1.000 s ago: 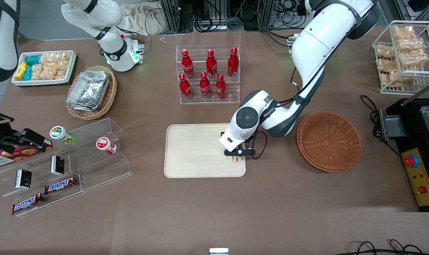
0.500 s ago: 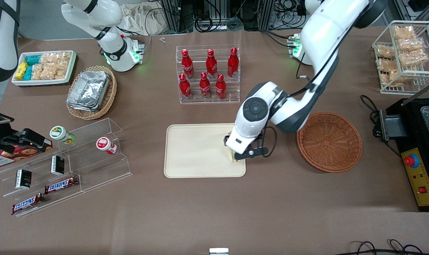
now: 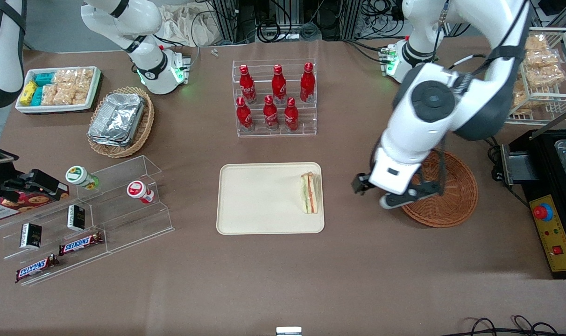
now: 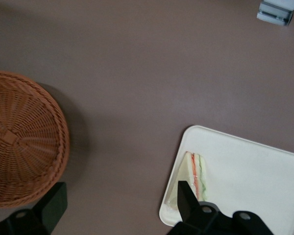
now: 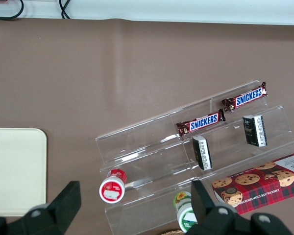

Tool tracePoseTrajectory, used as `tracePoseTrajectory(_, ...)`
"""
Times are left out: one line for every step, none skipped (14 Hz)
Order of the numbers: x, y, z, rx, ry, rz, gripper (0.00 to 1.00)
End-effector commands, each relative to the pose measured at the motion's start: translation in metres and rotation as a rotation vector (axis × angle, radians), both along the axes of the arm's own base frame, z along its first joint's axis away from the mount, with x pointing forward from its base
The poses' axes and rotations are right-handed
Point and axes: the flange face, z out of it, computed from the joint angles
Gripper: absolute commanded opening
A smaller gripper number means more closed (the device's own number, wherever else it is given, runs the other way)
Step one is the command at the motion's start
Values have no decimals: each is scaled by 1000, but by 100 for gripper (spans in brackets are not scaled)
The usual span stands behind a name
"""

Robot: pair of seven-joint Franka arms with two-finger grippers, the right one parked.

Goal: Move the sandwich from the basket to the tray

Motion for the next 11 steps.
tracePoseTrajectory(-5,64,35,-24,15,2,100)
tracePoseTrajectory(-4,89,38,-27,41,-1,100)
tracePoseTrajectory(-7,98,44,-20,51,-45,100)
tracePoseTrajectory(-9,117,54,-14,55,-63,100)
tracePoseTrajectory(-9,138,57,-17,68,-79,100)
tracePoseTrajectory(-9,160,55,-8,92,-164,100)
tracePoseTrajectory(-9,186,52,-3,121,-256,100)
tracePoseTrajectory(-9,200,46,-17,138,-336,100)
tracePoseTrajectory(-8,209,39,-14,149,-366,100)
tracePoseTrajectory(-10,219,34,-9,158,-366,100)
tracePoseTrajectory(-13,228,30,-7,166,-363,100)
